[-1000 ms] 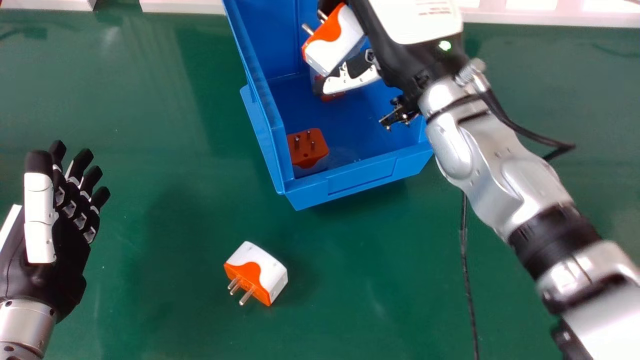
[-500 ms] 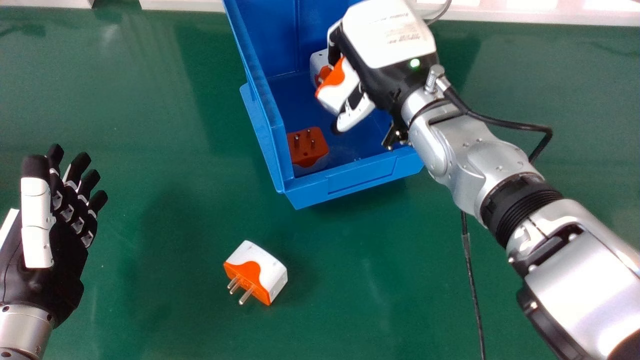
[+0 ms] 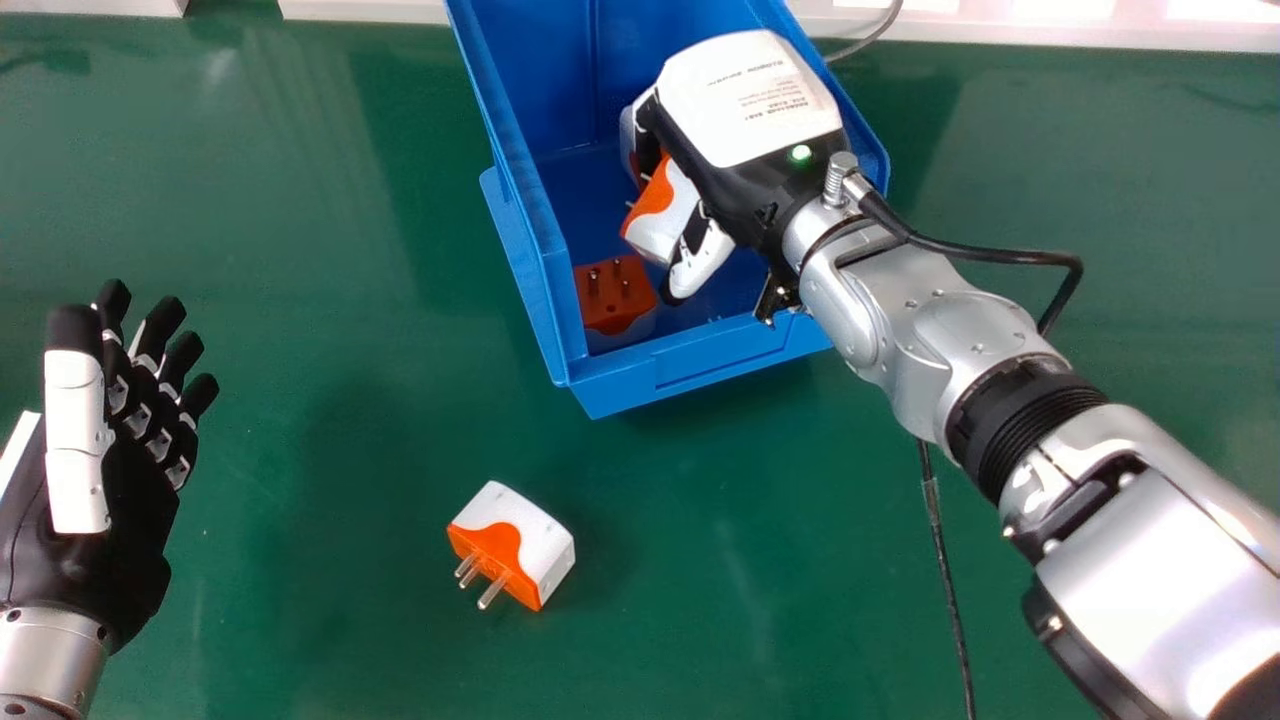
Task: Pick all objects and put in blue box
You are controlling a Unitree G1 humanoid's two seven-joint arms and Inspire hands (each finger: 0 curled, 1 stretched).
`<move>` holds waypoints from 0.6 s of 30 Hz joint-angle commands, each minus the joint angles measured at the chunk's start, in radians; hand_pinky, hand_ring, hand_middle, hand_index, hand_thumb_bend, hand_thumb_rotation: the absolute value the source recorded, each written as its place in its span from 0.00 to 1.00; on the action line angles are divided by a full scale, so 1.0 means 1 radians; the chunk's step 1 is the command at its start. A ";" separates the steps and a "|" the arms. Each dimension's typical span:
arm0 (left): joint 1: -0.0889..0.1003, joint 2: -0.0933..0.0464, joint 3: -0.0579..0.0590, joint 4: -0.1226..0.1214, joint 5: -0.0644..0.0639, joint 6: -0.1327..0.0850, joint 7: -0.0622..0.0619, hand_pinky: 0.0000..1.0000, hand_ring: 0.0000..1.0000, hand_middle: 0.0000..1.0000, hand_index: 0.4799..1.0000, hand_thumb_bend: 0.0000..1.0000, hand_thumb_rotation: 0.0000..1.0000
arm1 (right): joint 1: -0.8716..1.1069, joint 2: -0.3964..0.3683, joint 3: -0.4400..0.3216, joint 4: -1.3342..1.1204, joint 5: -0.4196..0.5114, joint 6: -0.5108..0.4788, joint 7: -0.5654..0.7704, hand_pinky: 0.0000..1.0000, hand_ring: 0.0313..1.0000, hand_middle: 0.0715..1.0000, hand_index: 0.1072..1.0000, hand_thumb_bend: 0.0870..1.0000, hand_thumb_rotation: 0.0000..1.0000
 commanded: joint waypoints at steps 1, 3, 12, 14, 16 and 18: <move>-0.006 0.002 0.001 -0.009 -0.001 -0.010 0.002 1.00 1.00 1.00 1.00 0.83 0.98 | -0.037 -0.010 0.010 -0.033 -0.008 0.020 -0.013 0.46 0.57 0.64 0.63 0.53 0.61; -0.009 0.003 -0.001 -0.006 -0.001 -0.011 0.001 1.00 1.00 1.00 1.00 0.82 0.98 | -0.035 -0.013 0.010 -0.045 -0.002 0.025 0.001 0.62 0.75 0.83 0.83 0.59 0.71; -0.017 0.004 -0.006 0.005 0.006 -0.022 -0.004 1.00 1.00 1.00 1.00 0.83 0.99 | -0.020 -0.023 0.024 -0.088 -0.012 0.048 -0.008 0.92 1.00 1.00 1.00 0.62 0.81; -0.017 0.003 -0.007 0.003 0.004 -0.020 -0.003 1.00 1.00 1.00 1.00 0.82 0.99 | -0.017 -0.025 0.022 -0.094 -0.010 0.053 -0.011 0.93 1.00 1.00 1.00 0.62 0.82; -0.017 0.003 -0.008 0.000 0.004 -0.017 -0.001 1.00 1.00 1.00 1.00 0.82 0.99 | -0.013 -0.026 0.017 -0.099 -0.005 0.056 -0.019 0.94 1.00 1.00 1.00 0.60 0.82; -0.018 0.004 -0.010 0.001 0.008 -0.018 0.000 1.00 1.00 1.00 1.00 0.83 0.99 | -0.009 -0.027 0.009 -0.105 0.005 0.057 -0.019 0.95 1.00 1.00 1.00 0.59 0.81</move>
